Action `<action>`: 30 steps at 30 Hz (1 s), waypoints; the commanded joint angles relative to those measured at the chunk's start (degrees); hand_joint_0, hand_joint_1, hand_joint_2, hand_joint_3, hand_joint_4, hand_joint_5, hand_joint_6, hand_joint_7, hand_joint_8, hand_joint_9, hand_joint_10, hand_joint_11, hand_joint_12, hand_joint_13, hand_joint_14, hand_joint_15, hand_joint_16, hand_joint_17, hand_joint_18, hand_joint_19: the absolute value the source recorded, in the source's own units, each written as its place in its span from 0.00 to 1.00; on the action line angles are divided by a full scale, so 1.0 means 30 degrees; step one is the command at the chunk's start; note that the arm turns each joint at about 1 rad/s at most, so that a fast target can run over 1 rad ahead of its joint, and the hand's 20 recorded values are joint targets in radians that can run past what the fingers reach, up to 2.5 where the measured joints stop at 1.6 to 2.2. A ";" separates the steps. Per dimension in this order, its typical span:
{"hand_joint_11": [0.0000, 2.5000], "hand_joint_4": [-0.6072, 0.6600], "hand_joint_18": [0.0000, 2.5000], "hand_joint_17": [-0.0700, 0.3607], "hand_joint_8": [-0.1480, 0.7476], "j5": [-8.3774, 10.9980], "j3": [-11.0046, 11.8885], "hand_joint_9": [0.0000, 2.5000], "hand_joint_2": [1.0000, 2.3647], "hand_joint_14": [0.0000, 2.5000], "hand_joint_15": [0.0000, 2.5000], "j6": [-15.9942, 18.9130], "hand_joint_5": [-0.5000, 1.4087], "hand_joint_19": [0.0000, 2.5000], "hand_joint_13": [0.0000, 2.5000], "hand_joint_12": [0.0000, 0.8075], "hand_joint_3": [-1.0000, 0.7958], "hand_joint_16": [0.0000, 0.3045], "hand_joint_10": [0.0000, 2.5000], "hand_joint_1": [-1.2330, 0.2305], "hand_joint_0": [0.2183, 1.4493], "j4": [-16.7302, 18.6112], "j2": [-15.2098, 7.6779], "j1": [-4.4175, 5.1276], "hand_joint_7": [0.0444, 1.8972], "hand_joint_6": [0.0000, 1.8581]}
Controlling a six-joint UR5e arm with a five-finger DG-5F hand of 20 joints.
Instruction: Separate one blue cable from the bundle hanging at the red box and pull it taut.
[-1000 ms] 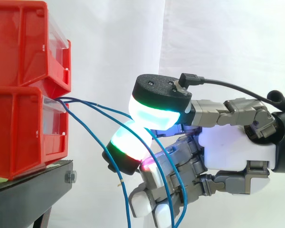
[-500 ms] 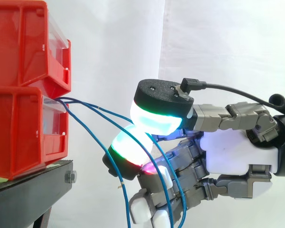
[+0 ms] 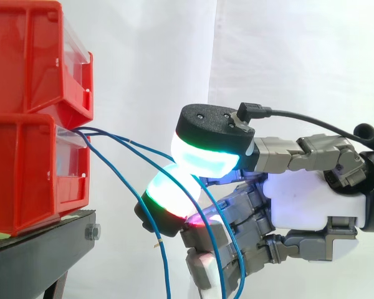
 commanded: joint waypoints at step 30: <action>0.46 0.56 0.34 0.35 0.57 0.0092 0.0006 0.37 0.02 0.01 0.36 0.8373 0.17 0.19 0.43 0.45 0.48 0.12 0.01 0.33 0.35 -0.2968 0.0028 0.0134 0.60 0.46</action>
